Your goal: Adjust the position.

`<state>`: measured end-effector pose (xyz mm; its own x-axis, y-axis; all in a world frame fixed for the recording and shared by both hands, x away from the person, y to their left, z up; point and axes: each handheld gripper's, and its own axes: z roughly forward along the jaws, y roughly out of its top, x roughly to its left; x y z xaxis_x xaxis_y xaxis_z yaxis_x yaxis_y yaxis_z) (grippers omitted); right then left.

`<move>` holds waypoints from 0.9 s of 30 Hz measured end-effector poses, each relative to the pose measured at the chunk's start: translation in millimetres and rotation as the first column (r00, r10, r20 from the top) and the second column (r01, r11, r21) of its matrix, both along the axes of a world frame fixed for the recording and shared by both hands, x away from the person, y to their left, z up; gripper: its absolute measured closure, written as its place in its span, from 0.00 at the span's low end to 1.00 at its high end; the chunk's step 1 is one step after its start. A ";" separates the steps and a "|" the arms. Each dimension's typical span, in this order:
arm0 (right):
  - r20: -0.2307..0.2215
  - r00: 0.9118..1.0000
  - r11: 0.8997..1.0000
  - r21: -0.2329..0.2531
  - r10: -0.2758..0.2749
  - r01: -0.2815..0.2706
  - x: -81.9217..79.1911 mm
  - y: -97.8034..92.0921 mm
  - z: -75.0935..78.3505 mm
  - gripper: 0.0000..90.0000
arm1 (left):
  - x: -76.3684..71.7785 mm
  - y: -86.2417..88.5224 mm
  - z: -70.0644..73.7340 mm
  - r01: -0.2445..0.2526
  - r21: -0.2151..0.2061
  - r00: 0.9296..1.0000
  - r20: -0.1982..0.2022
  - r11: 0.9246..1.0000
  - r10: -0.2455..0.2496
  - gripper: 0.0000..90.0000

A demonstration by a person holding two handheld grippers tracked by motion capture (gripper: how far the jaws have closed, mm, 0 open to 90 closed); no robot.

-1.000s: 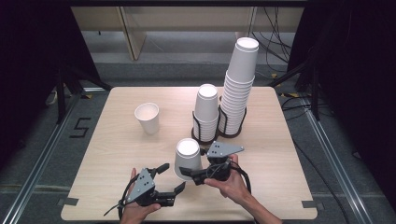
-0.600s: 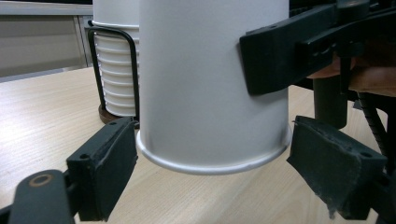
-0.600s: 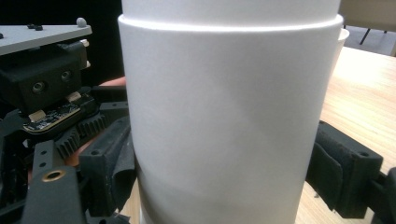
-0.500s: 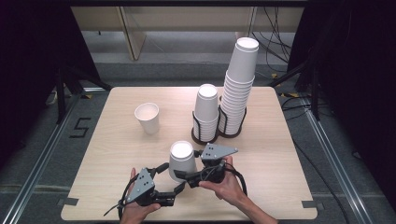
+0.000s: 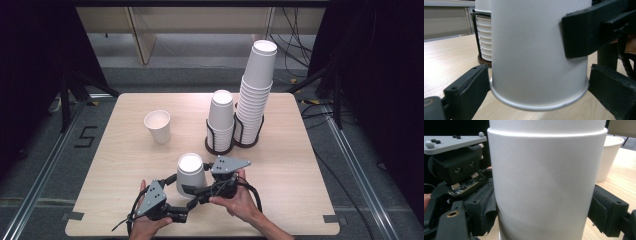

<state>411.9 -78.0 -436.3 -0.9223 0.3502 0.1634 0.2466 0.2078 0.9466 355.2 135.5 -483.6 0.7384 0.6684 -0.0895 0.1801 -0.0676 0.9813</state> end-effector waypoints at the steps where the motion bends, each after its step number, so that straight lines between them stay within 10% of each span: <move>1: 0.009 1.000 1.000 -0.010 0.000 0.000 -0.1 0.1 0.4 0.21 | 0.1 -0.2 -0.1 -0.001 -0.001 1.000 -0.001 1.000 0.001 0.02; 20: -0.010 1.000 1.000 0.014 0.011 -0.011 -4.5 5.8 0.4 0.21 | 1.6 -6.3 -2.1 -0.011 -0.040 1.000 0.010 0.999 0.011 0.00; 27: -0.029 1.000 1.000 0.003 0.010 -0.010 -3.0 4.2 2.7 0.16 | 0.5 -3.8 1.0 -0.001 0.017 1.000 0.025 1.000 0.001 0.09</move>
